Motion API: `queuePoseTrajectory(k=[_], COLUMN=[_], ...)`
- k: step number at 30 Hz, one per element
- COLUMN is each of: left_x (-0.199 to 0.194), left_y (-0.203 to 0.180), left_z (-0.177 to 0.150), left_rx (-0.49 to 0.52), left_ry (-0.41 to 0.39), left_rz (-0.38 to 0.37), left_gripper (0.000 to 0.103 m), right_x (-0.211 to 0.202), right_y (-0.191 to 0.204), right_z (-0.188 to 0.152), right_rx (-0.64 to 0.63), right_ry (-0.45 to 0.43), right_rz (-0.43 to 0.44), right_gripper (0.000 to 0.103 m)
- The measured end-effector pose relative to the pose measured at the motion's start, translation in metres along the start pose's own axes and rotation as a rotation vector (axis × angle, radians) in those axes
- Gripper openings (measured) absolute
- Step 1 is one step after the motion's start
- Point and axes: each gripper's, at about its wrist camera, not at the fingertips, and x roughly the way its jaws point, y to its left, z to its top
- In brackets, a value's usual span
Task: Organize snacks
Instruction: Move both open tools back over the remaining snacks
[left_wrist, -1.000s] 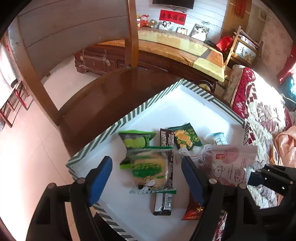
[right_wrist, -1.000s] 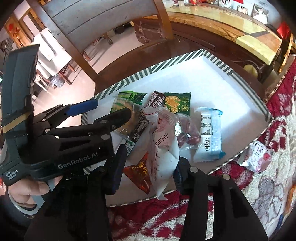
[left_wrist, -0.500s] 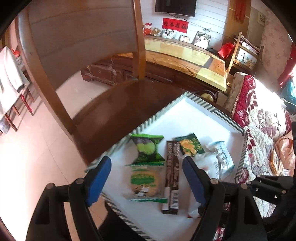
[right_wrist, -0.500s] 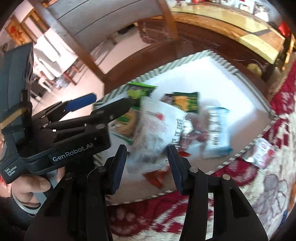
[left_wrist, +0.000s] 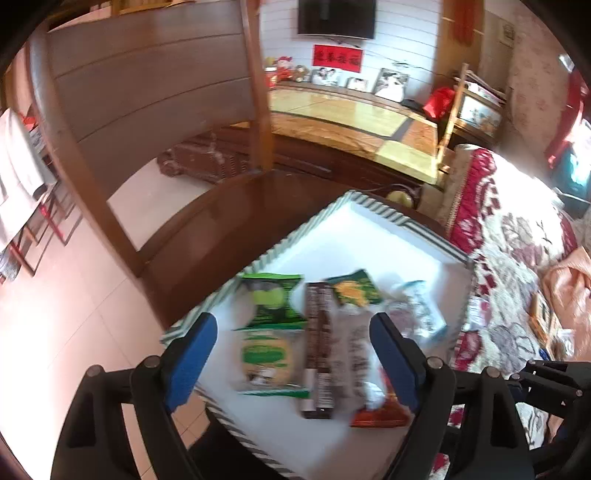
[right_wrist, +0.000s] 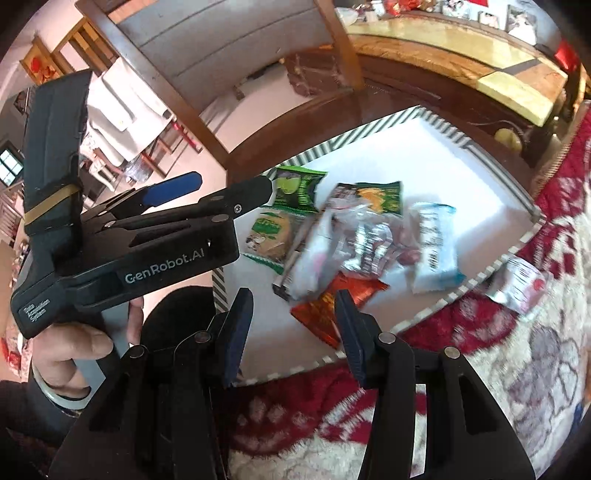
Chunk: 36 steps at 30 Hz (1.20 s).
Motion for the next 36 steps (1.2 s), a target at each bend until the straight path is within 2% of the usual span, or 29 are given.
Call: queuePoseTrajectory(k=[3,14,19,27,36], left_x=[-0.005,-0.018,-0.021,-0.021,-0.014], left_y=[-0.023,-0.107,-0.139,-0.181,-0.216], left_z=[-0.004,-0.019,-0.027,-0.036,-0.046], left_rx=[0.035,0.153,0.198,0.258,0.324], left_ry=[-0.010,-0.019,-0.015,-0.008,0.020], left_rz=[-0.021,-0.116,-0.151,-0.184,-0.207], left_gripper=[0.088,0.090,0.090,0.091,0.091], right_x=[-0.018,-0.076,-0.093,-0.113,-0.132], right_y=[-0.011,-0.069,-0.092,-0.124,-0.160], right_z=[-0.015,-0.060,-0.078,-0.112,-0.146], right_rx=[0.029,0.182,0.243,0.344,0.439], right_ry=[-0.040,-0.192,-0.230,-0.241,-0.247], right_rz=[-0.026,-0.242,-0.333,-0.387,-0.410], right_gripper=[0.045,0.046,0.053,0.053,0.053])
